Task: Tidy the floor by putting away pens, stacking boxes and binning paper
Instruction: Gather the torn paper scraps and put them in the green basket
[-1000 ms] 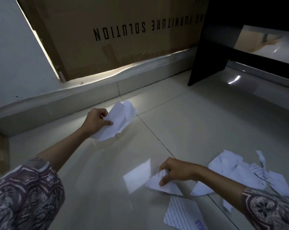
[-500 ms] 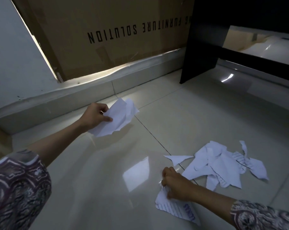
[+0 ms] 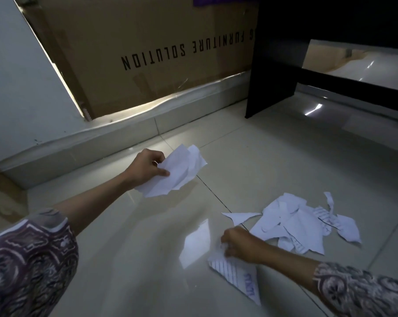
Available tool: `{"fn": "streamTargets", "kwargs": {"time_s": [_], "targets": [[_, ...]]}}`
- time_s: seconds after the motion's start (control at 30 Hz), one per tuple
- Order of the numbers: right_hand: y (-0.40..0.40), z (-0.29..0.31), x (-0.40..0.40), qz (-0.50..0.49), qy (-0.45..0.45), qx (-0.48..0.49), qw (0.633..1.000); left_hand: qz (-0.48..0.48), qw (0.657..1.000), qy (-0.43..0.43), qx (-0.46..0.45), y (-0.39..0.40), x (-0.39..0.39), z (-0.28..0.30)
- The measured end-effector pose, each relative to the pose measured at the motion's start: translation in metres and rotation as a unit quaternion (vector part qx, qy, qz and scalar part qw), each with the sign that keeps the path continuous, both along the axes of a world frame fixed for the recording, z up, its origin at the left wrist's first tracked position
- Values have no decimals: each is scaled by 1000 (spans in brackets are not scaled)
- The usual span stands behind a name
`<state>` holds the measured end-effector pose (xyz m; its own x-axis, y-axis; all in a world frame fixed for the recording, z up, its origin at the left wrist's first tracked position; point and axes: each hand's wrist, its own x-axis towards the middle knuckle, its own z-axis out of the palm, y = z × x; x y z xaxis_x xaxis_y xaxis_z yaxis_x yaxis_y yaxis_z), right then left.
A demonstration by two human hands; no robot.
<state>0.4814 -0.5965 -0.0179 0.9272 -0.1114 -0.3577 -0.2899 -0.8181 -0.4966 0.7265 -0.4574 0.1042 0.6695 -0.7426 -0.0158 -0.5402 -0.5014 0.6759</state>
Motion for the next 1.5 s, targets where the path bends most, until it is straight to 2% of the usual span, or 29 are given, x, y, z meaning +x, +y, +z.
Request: {"fn": "streamTargets", "kwargs": {"time_s": [0.23, 0.5, 0.73, 0.93, 1.2, 1.33, 1.5], "targets": [[-48, 75, -9, -40, -93, 53, 993, -40, 999, -24, -1, -25, -36, 13], [-92, 152, -86, -122, -206, 36, 970, -138, 989, -20, -48, -90, -106, 36], [-139, 215, -163, -199, -239, -3, 950, -238, 965, 32, -107, -165, -180, 63], [-171, 271, -253, -286, -250, -25, 925, -319, 930, 80, -162, -233, -270, 88], [-184, 314, -408, -471, -262, -128, 832, -405, 863, 220, -207, -295, -411, 104], [-175, 325, -482, -547, -272, -233, 757, -438, 828, 276, -217, -310, -486, 116], [-152, 325, -544, -610, -286, -367, 642, -483, 788, 292, -246, -317, -563, 134]]}}
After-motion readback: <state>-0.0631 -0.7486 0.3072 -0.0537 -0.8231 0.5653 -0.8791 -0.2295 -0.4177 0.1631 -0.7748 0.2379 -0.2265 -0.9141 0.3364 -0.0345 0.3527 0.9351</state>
